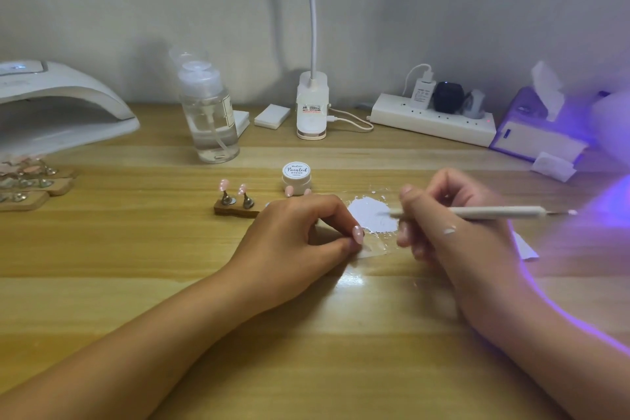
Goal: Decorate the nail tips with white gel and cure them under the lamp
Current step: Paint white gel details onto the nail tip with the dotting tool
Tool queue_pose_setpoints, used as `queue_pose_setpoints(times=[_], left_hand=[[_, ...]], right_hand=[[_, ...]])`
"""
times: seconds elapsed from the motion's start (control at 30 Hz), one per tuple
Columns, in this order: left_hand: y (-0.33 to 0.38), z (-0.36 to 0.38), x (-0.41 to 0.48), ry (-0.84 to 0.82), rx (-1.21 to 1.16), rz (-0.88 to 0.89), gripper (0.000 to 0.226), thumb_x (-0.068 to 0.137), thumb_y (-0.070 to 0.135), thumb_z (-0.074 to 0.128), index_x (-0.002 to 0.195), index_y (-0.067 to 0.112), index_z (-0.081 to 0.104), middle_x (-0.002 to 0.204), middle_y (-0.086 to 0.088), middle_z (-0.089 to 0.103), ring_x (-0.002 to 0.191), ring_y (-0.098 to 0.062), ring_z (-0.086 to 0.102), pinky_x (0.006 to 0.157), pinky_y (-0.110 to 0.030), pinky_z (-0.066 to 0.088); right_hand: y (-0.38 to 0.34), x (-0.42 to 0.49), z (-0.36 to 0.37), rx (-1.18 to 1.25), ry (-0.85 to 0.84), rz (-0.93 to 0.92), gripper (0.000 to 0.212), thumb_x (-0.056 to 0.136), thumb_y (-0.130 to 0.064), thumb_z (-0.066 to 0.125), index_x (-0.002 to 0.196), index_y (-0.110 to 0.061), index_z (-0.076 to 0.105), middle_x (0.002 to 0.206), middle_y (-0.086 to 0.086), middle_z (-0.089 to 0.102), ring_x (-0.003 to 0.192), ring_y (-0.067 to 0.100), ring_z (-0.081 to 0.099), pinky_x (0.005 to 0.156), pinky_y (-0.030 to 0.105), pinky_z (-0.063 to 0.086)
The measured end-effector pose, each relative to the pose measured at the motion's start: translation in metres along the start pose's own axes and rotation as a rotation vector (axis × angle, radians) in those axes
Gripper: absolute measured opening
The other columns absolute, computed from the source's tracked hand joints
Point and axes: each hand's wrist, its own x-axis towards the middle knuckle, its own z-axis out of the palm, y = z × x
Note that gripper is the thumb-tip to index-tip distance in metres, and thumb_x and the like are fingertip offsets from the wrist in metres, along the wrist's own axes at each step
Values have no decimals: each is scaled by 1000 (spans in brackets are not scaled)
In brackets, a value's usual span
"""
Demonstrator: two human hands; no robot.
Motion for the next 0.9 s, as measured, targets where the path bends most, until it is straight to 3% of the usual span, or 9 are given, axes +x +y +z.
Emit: queue_pose_setpoints(times=[0.1,0.23,0.37,0.43,0.9], left_hand=[[1,0,0,0,21,13,24,83,12,77,76,32,65,50,41,48,50,19,45,58,-4,30],[0,1,1,4,24,5,27,83,16,77,76,37,62,52,42,49,44,7,43,61,-12,31],[1,1,0,8,24,1,26,83,16,76,76,37,63,52,42,49,45,5,44,80,-25,40],[1,1,0,9,27,1,24,83,16,76,76,36,63,53,42,49,46,5,45,83,-21,35],[1,1,0,5,22,-16,23,83,18,76,76,36,64,54,42,50,46,2,44,84,-19,33]], right_hand=[[1,-6,7,22,-61,100,40,80,-2,63,51,-23,46,44,9,58,35,10,45,37,16,35],[0,-6,8,6,-62,103,39,79,2,59,50,-21,46,44,11,59,35,11,46,37,15,36],[0,-6,8,-47,-92,93,37,78,2,59,52,-21,47,46,11,61,35,11,47,38,14,35],[1,-6,8,-57,-98,94,37,78,1,59,52,-22,48,47,10,62,36,10,48,38,14,35],[-2,-7,9,-41,-91,93,35,79,-2,60,52,-22,48,47,10,63,36,10,50,39,15,37]])
